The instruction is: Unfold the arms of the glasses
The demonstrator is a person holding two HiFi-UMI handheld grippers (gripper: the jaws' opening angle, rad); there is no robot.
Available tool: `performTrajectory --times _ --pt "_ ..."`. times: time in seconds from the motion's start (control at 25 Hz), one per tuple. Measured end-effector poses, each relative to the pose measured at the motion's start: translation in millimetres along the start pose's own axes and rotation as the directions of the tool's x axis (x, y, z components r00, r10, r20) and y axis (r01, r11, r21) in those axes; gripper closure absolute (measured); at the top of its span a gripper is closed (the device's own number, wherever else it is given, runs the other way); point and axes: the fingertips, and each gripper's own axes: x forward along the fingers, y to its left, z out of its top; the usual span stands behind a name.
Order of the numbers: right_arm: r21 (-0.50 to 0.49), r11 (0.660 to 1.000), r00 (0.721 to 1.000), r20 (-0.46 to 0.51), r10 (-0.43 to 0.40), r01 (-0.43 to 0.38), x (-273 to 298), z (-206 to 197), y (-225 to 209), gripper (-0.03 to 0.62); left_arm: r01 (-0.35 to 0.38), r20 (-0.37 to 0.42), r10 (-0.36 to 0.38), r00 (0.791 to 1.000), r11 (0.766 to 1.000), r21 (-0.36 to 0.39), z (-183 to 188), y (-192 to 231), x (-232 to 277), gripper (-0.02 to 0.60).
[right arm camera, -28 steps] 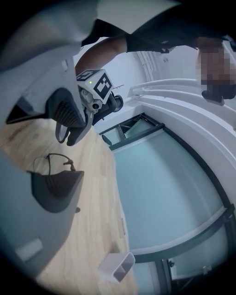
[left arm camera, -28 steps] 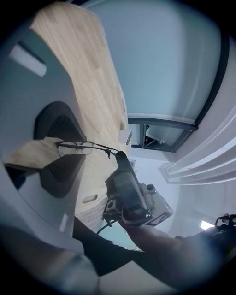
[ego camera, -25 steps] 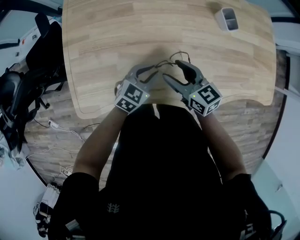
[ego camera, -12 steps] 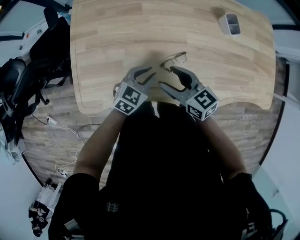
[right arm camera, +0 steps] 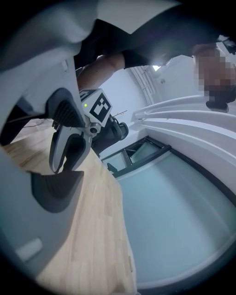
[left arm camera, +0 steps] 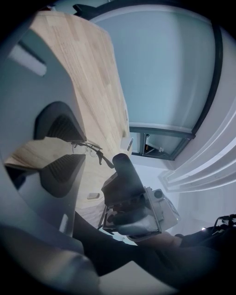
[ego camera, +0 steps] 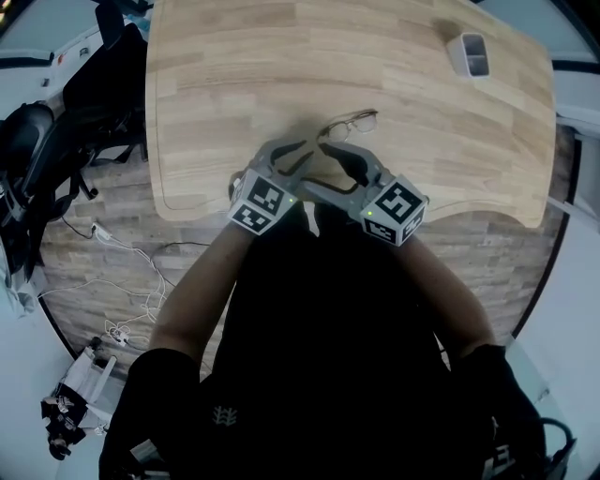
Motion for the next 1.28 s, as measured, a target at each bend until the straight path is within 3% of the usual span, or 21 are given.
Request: performTrajectory --times 0.24,0.4,0.6,0.8,0.92,1.08,1.28 --pt "-0.029 0.998 0.999 -0.005 0.048 -0.048 14 1 9 0.307 -0.017 -0.018 0.017 1.000 1.000 -0.025 -14 1 -7 0.489" --pt "-0.075 0.997 1.000 0.001 0.017 -0.016 -3 5 -7 0.307 -0.028 -0.027 0.027 0.999 0.999 -0.044 -23 3 -9 0.489" --pt "-0.062 0.990 0.992 0.023 -0.122 0.123 -39 4 -60 0.307 -0.022 -0.023 0.021 1.000 0.998 -0.059 -21 1 -2 0.489" --pt "-0.087 0.962 0.953 -0.144 -0.268 0.257 -48 -45 -128 0.324 0.001 -0.047 -0.004 0.999 0.998 -0.057 -25 -3 8 0.489" --pt "-0.132 0.964 0.944 -0.210 -0.253 0.229 -39 -65 -143 0.341 0.004 -0.062 -0.007 0.998 0.998 -0.056 -27 -3 12 0.489" --pt "-0.226 0.963 0.938 -0.275 -0.210 0.150 -26 -77 -142 0.427 0.002 -0.076 -0.007 0.997 0.998 -0.066 -30 -5 16 0.489" --pt "-0.305 0.944 0.889 -0.386 -0.246 0.129 -21 -98 -154 0.496 0.007 -0.087 -0.014 0.996 0.997 -0.083 -33 -12 21 0.489"
